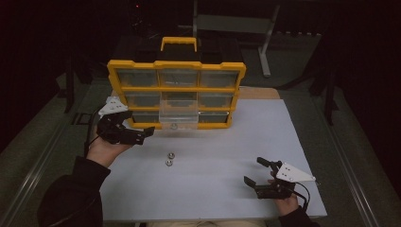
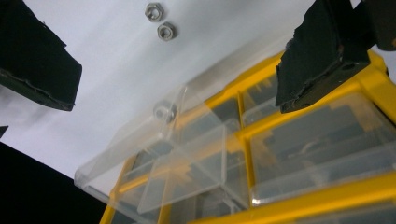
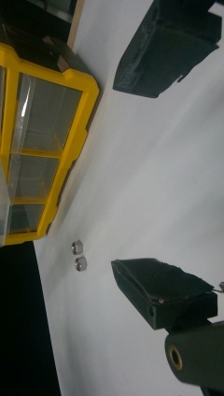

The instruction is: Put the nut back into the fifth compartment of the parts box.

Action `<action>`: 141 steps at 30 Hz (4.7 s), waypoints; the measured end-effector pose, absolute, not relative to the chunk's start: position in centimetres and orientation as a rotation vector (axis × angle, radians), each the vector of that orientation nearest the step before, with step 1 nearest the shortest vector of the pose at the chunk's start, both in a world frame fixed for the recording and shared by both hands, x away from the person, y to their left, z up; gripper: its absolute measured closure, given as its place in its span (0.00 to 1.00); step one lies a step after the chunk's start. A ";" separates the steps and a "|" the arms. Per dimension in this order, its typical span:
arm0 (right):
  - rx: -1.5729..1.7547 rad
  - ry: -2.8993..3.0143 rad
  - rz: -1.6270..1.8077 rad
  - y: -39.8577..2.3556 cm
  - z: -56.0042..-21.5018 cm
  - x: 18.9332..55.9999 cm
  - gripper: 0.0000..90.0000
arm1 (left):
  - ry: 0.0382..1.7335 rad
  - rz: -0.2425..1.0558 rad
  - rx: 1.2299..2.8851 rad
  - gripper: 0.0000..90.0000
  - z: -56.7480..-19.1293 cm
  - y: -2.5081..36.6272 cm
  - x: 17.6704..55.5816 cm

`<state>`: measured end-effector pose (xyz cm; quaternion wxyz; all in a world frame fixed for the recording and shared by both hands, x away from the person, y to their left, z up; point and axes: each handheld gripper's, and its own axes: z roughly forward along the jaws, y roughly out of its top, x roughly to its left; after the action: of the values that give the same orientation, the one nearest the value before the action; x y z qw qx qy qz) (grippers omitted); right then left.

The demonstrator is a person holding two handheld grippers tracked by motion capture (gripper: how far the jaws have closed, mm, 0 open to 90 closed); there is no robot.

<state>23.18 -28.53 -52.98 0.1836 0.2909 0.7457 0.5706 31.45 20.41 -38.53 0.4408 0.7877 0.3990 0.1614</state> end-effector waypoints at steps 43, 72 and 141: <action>0.808 2.108 1.608 -28.5 -52.9 23.1 0.14 | 0.895 0.248 2.126 0.14 -50.6 16.5 29.8; 0.812 2.113 1.604 -28.5 -53.0 23.2 0.14 | 0.858 0.249 2.301 0.62 -54.3 14.1 31.1; 0.817 2.125 1.599 -28.4 -53.1 23.3 0.13 | 0.823 0.520 2.070 0.76 -35.8 17.0 34.1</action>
<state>23.27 -28.41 -53.12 0.1789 0.2889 0.7515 0.5655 34.14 17.05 -35.79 0.4142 0.8236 0.3276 0.2070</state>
